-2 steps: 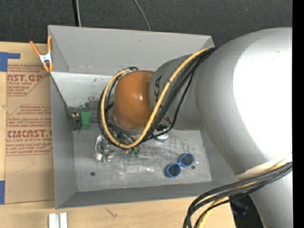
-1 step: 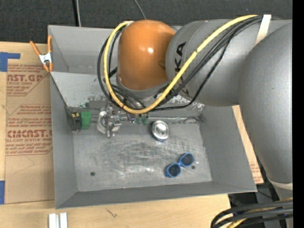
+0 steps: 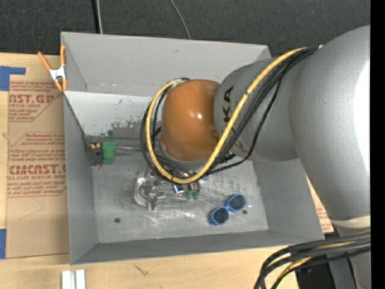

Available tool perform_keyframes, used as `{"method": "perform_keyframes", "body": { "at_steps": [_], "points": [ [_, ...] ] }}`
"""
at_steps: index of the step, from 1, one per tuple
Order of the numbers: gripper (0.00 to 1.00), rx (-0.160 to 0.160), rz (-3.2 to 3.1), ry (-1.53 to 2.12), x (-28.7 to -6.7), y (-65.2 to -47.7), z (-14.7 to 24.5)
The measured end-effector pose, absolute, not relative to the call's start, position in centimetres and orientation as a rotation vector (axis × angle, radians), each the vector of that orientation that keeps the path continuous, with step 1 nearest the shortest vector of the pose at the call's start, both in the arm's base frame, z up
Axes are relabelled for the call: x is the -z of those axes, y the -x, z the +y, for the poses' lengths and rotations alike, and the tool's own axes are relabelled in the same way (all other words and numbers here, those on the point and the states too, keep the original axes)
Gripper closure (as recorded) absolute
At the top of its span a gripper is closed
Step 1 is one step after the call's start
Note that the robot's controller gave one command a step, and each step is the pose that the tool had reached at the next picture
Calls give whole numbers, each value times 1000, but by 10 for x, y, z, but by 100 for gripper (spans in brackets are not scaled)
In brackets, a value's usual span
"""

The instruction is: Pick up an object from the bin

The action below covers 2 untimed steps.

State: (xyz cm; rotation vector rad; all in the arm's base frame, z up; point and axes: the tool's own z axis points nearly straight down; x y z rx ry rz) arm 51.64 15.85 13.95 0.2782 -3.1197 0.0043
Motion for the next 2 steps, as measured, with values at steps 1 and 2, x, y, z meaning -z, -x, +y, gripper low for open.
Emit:
{"method": "perform_keyframes", "body": {
  "at_steps": [1,2],
  "points": [
    [100,2,-3133,-338,-257,-528,155],
    [100,1,-3126,-338,-252,-526,155]
  ]
}}
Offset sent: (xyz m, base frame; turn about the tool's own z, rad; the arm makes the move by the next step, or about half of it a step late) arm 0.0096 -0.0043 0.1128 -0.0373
